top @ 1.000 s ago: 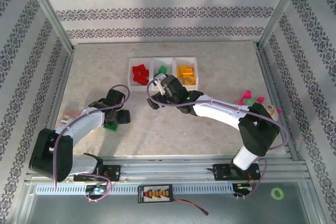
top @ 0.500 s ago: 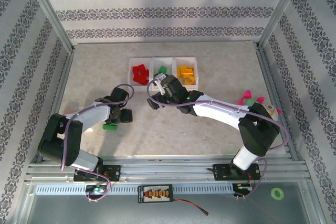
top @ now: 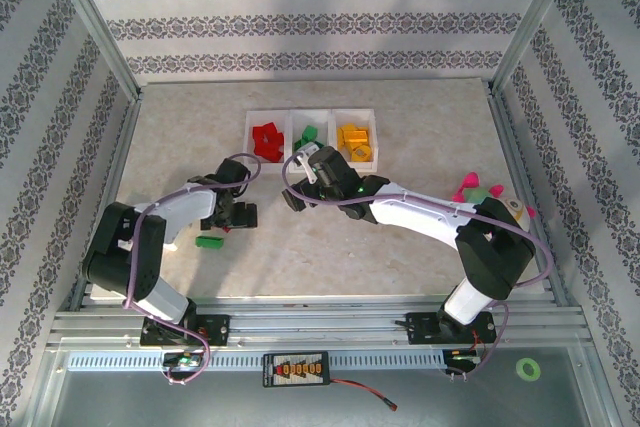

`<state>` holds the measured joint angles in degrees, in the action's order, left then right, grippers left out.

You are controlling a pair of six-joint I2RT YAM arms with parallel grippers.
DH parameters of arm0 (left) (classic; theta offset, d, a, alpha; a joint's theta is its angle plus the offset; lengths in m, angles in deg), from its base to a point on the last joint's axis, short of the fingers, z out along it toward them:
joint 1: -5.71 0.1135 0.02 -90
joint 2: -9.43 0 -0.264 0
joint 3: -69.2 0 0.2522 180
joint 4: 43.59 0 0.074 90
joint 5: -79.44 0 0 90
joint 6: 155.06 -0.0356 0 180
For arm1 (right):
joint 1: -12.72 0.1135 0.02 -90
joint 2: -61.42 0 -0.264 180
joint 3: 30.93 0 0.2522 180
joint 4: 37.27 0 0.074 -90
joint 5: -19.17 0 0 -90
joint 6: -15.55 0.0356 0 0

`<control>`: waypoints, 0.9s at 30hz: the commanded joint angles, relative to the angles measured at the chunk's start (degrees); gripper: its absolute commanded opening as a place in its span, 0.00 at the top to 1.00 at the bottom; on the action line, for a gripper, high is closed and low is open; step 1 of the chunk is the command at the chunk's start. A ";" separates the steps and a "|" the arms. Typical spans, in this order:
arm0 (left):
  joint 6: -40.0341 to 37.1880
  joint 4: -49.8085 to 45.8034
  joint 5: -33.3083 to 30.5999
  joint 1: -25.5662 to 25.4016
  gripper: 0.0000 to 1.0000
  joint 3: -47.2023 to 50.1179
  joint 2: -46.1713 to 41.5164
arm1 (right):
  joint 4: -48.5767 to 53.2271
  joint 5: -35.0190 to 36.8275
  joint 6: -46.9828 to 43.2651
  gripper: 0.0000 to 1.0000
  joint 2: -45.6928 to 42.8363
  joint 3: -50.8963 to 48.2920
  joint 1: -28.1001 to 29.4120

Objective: Sort the legos into containers by color
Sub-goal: Pick up the lego from the middle-left of the table.

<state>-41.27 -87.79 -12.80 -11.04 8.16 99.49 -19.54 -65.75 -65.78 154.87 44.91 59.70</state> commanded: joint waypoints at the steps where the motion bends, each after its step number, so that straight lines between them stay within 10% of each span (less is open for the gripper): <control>1: -0.67 4.94 -5.21 0.49 0.06 -2.12 1.87 | -1.15 0.45 0.87 0.02 -2.12 -0.96 -0.75; 27: -0.12 5.54 4.33 -2.12 0.61 -5.55 6.36 | -2.96 0.01 3.53 0.02 -3.89 -3.86 -2.09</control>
<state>-42.52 -87.76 -10.57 -12.24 3.43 103.92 -21.11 -65.75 -63.48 152.86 42.05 57.91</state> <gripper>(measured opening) 0.399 0.982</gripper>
